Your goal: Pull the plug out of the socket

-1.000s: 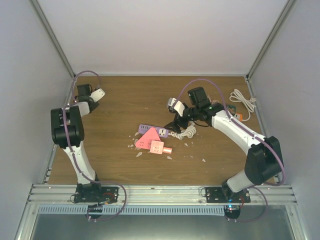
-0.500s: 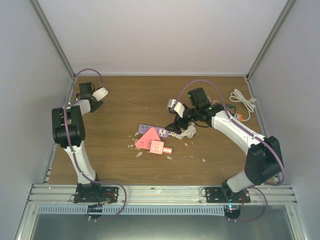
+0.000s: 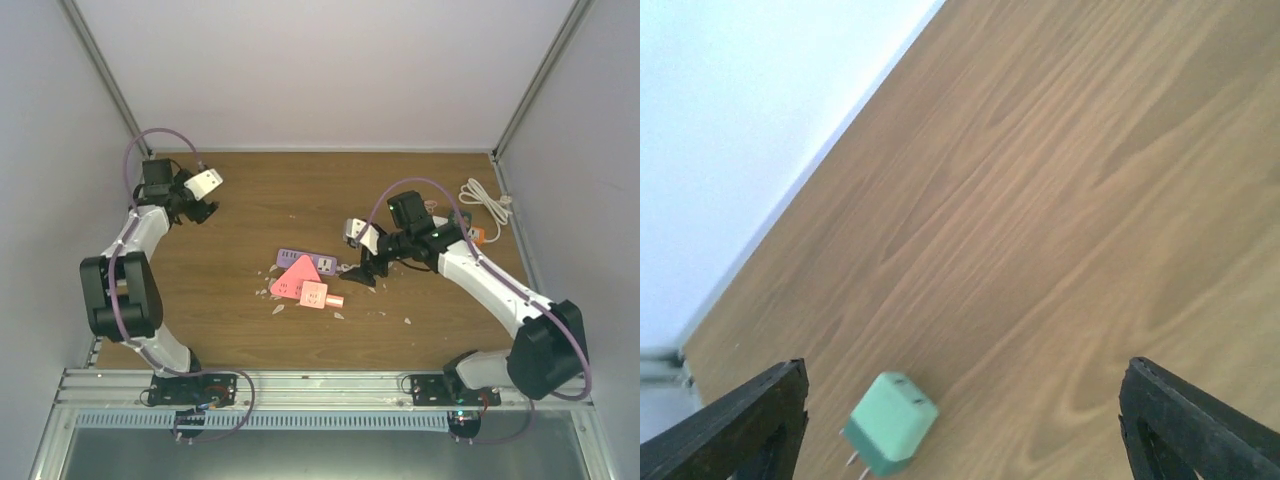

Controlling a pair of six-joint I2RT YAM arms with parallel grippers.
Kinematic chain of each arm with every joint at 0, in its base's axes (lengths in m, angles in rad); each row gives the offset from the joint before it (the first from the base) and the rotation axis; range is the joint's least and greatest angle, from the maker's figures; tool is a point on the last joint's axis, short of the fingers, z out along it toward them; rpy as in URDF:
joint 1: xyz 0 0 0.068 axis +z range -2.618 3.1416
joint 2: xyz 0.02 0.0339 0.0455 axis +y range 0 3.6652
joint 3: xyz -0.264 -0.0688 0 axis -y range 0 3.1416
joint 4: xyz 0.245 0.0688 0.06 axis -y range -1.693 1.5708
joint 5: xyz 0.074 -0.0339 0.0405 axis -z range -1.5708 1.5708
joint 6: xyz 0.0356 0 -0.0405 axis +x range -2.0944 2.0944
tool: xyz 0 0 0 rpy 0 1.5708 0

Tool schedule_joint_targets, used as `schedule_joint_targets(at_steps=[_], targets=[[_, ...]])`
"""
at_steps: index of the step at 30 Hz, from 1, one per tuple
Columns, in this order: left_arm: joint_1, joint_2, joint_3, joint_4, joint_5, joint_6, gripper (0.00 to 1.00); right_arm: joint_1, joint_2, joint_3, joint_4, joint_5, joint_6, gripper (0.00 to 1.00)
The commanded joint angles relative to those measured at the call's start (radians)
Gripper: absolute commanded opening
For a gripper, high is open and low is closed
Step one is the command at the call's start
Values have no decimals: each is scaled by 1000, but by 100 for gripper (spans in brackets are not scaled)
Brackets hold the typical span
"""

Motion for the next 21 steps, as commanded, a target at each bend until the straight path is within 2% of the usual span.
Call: schedule_joint_targets(at_steps=[1,7,14,18,21], targets=[[-31,-160,-89,-99,256,42,88,8,-96,-97,-23,-36,-124,97],[-98,-333,-195,-137,471,2,93,65,-193,-301,130,69,-147,94],[-273,-487,-352,-150,599,5,94,101,-228,-428,272,93,-142,90],[-390,-551,-450,-132,626,28,96,121,-227,-463,307,98,-150,88],[-469,-585,-516,-76,587,18,97,155,-221,-487,360,141,-133,85]])
